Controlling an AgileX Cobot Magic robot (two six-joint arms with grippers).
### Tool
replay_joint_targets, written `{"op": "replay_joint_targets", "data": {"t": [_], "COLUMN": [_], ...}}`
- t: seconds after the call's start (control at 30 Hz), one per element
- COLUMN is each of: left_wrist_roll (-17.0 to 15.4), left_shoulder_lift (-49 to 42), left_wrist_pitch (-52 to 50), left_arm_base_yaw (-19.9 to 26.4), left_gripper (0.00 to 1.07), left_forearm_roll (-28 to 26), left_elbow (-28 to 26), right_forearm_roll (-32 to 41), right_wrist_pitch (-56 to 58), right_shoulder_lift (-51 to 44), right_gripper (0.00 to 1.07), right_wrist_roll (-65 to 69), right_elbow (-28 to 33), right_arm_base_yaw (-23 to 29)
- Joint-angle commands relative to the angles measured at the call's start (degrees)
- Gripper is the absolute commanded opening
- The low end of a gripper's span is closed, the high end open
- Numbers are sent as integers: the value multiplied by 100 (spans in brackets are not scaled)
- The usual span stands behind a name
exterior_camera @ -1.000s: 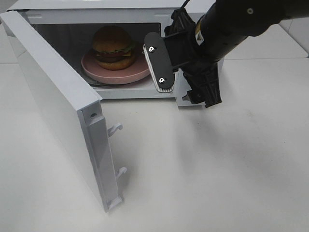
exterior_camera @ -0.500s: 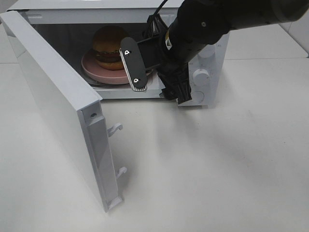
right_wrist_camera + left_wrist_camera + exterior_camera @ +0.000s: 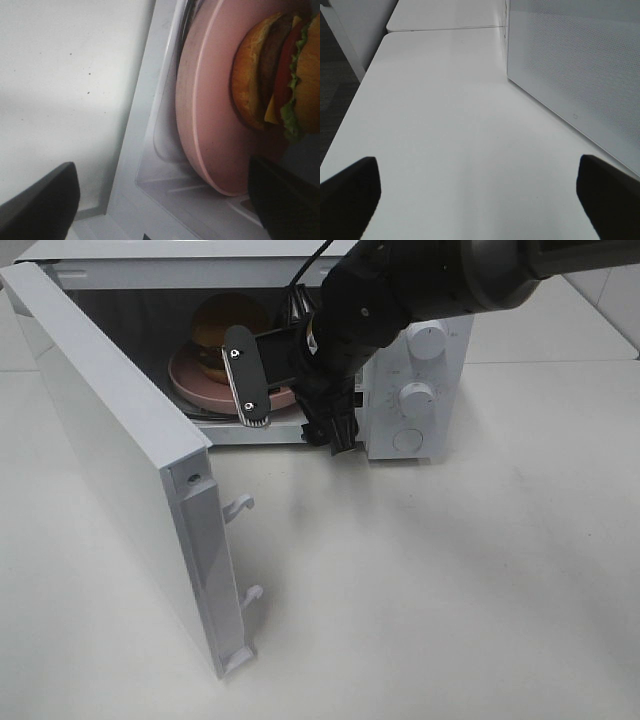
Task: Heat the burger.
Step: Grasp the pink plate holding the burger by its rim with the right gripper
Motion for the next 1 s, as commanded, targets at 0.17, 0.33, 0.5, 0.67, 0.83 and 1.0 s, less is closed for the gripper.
{"op": "replay_joint_targets", "data": {"t": [0.17, 0.33, 0.5, 0.67, 0.83, 1.0], "left_wrist_roll": [29, 29, 29, 29, 29, 46], "left_shoulder_lift": [-109, -109, -109, -109, -109, -109], "left_wrist_pitch": [-52, -52, -52, -52, -52, -52], "left_arm_base_yaw": [6, 6, 6, 6, 6, 6], "left_gripper": [100, 100, 100, 100, 100, 100], "left_forearm_roll": [40, 40, 40, 40, 40, 40], "left_elbow": [11, 11, 11, 11, 11, 11], "right_forearm_roll": [34, 63, 69, 115, 143, 166], "right_wrist_pitch": [-57, -63, -57, -86, -92, -120], "right_shoulder_lift": [361, 607, 854, 1112, 1238, 1415], "right_gripper": [87, 87, 87, 86, 85, 85], "right_wrist_roll": [46, 63, 183, 183, 183, 183], "right_elbow": [-361, -647, -922, -1169, -1278, -1421], "right_arm_base_yaw": [6, 6, 6, 6, -11, -63]}}
